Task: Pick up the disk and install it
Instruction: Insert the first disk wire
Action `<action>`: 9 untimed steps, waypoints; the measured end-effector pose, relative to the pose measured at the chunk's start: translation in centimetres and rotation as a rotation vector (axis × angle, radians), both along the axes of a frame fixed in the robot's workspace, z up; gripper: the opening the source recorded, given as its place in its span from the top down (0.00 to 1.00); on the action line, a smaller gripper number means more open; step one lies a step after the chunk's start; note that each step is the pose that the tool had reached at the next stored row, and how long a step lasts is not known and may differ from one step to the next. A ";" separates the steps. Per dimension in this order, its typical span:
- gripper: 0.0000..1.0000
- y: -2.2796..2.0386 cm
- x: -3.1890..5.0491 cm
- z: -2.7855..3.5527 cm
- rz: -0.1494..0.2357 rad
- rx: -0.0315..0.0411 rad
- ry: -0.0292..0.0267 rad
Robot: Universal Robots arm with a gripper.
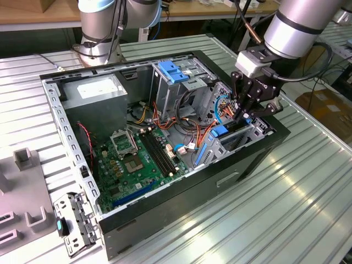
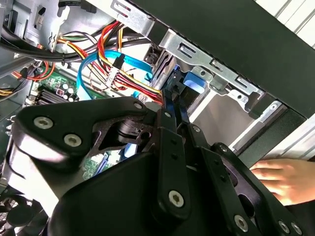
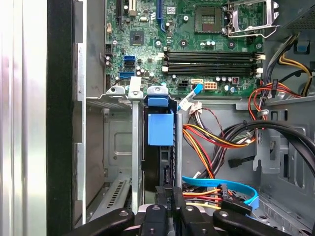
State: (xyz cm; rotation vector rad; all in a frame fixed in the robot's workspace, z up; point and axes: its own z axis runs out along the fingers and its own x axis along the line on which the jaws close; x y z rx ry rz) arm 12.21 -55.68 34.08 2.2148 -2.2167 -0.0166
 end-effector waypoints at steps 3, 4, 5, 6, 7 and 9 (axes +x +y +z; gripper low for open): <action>0.82 0.00 0.00 0.03 0.000 0.0004 0.0000; 0.76 0.01 0.00 0.14 0.000 0.0000 0.0000; 0.70 0.00 0.00 0.41 0.000 0.0000 0.0000; 0.70 0.01 0.00 0.67 0.000 -0.0001 0.0000; 0.70 0.01 0.00 0.91 0.000 0.0000 0.0000; 0.70 0.01 0.00 1.04 0.000 0.0002 0.0000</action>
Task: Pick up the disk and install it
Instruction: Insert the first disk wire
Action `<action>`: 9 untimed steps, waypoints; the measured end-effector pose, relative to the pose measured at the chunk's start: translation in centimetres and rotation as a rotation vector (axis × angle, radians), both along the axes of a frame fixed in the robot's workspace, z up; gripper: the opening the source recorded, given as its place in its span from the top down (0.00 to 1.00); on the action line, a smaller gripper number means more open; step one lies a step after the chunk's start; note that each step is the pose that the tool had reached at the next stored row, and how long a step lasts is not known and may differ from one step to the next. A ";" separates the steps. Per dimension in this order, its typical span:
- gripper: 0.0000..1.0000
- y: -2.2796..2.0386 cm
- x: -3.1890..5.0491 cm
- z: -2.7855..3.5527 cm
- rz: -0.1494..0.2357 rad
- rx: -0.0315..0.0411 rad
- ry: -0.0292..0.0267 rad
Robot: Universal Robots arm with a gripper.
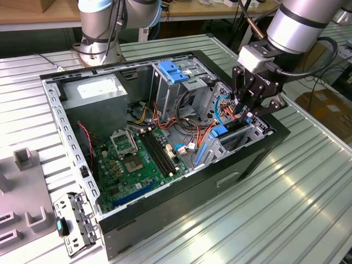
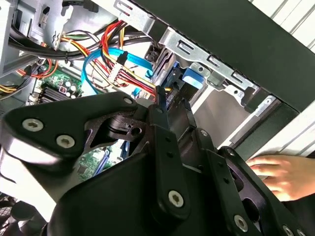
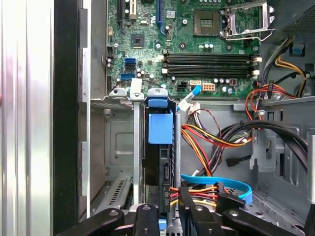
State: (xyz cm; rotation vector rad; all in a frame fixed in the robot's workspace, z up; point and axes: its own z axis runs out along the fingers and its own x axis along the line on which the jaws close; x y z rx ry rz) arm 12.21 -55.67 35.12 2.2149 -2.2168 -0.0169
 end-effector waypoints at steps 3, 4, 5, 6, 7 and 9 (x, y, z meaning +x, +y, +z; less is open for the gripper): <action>0.71 0.00 0.00 0.03 0.000 -0.0002 0.0000; 0.84 0.00 0.00 0.04 0.000 -0.0001 -0.0001; 0.84 0.00 0.00 0.05 0.000 -0.0002 0.0000; 0.89 0.00 0.00 0.06 0.000 -0.0002 0.0000; 0.89 0.00 0.00 0.06 0.000 -0.0002 0.0000; 0.89 0.00 0.00 0.08 0.000 -0.0002 -0.0001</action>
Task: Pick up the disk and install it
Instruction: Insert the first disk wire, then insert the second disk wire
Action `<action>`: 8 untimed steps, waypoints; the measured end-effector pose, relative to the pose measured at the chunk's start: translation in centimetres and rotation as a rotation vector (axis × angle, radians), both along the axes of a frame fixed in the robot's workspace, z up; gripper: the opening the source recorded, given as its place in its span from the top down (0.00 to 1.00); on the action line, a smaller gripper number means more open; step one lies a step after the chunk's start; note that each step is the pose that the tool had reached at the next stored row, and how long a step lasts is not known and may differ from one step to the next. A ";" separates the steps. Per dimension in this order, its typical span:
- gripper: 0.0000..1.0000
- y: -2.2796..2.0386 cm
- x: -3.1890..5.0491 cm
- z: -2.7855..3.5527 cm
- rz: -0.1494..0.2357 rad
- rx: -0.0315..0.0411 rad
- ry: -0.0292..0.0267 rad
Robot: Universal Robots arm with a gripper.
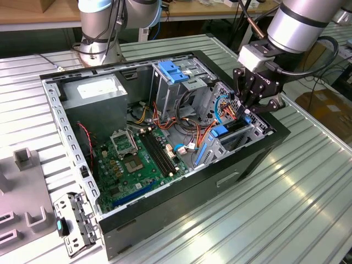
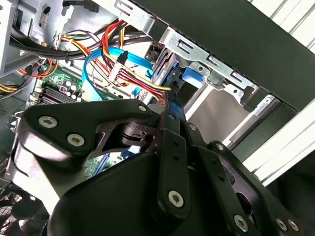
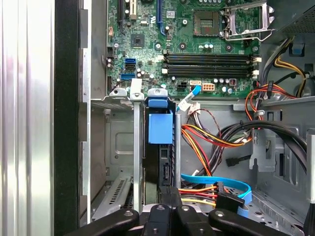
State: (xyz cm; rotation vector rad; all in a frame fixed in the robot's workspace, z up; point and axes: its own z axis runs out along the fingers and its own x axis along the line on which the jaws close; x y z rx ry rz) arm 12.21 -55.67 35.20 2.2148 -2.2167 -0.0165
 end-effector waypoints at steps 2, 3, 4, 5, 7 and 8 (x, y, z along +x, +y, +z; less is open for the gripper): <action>0.89 0.00 0.00 0.01 0.000 0.0000 0.0000; 0.89 0.00 0.00 0.19 0.000 0.0001 0.0000; 0.89 0.00 0.00 0.35 0.000 0.0000 0.0000; 0.89 0.00 0.00 0.35 0.000 0.0000 0.0000; 0.89 0.00 0.00 0.36 0.000 0.0000 0.0000; 0.89 0.00 0.00 0.38 0.000 0.0000 0.0000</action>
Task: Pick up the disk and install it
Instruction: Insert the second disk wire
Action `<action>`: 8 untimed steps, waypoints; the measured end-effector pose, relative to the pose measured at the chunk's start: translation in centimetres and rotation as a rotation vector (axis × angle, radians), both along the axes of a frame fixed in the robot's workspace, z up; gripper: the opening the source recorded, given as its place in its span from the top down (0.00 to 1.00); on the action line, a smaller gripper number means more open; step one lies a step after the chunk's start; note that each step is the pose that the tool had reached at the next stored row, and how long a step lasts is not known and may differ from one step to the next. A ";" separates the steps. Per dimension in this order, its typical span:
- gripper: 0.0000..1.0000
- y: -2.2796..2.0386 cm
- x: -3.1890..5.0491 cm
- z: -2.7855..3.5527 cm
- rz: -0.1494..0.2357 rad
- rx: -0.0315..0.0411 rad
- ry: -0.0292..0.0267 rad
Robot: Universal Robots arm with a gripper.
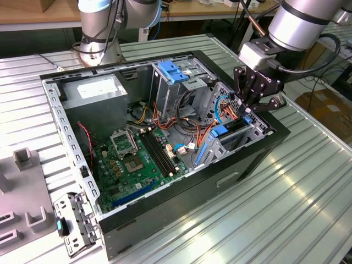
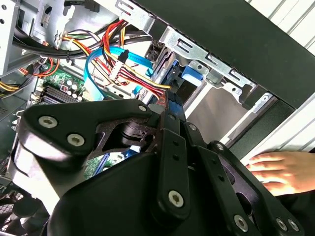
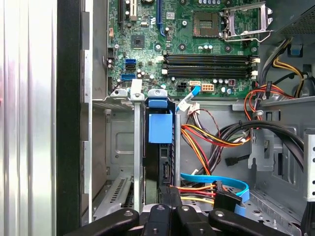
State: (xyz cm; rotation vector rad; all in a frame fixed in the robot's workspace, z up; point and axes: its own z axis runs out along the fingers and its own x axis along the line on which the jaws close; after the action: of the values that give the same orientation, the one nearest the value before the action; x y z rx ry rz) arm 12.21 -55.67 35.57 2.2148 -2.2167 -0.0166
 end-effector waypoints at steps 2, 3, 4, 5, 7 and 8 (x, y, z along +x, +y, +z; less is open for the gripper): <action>0.89 0.00 0.00 0.01 0.000 0.0000 0.0000; 0.89 0.00 0.00 0.02 0.000 0.0001 0.0000; 0.89 0.00 0.00 0.03 0.000 0.0000 0.0000; 0.89 0.00 -0.01 0.03 0.000 0.0000 0.0000; 0.89 0.00 -0.12 0.04 0.000 -0.0002 0.0000; 0.89 0.00 -0.29 0.03 0.000 -0.0001 0.0000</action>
State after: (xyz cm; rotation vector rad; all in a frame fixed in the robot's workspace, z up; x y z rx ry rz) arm 11.93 -55.67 35.61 2.2147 -2.2167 -0.0165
